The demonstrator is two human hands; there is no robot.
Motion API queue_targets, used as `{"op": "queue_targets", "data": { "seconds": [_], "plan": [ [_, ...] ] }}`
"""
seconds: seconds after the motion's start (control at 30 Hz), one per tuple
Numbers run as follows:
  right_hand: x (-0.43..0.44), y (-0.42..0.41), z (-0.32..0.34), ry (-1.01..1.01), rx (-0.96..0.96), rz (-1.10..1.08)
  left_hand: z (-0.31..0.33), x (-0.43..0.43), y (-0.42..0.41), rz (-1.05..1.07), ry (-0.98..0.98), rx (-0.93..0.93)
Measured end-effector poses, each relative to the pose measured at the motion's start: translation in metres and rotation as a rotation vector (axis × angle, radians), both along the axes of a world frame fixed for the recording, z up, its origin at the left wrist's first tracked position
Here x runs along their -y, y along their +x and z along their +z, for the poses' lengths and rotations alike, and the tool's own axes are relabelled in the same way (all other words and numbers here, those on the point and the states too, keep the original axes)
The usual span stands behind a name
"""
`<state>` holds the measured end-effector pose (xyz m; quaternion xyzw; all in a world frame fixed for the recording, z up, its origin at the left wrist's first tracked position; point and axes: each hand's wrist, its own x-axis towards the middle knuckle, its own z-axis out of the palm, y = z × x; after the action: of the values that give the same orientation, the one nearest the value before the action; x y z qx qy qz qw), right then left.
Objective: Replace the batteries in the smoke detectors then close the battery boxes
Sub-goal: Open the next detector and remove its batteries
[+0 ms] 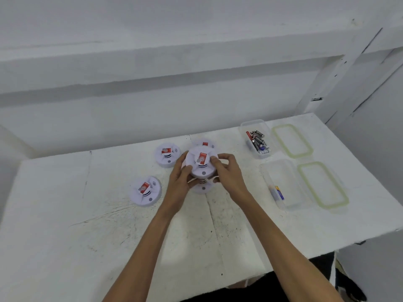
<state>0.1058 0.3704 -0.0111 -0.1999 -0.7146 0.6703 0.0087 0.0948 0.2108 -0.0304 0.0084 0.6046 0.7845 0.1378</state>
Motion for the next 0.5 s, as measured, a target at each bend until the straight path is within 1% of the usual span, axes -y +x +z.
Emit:
{"op": "queue_targets", "data": {
  "seconds": [0.1, 0.17, 0.27, 0.33, 0.5],
  "plan": [
    [0.036, -0.024, 0.01, 0.015, 0.019, 0.063, 0.005, 0.033, -0.012, 0.093, -0.032, -0.005],
    [0.063, -0.039, 0.012, -0.011, 0.005, 0.118, 0.01, 0.059, -0.016, 0.149, -0.1, -0.043],
    [0.101, -0.056, 0.009, -0.032, 0.023, 0.237, 0.017, 0.099, -0.022, 0.195, -0.257, -0.131],
    [0.126, -0.066, 0.008, 0.015, 0.054, 0.317, 0.015, 0.128, -0.027, 0.188, -0.384, -0.191],
    [0.176, -0.086, 0.004, 0.104, 0.067, 0.386, -0.009, 0.181, -0.046, 0.197, -0.628, -0.137]
  ]
}}
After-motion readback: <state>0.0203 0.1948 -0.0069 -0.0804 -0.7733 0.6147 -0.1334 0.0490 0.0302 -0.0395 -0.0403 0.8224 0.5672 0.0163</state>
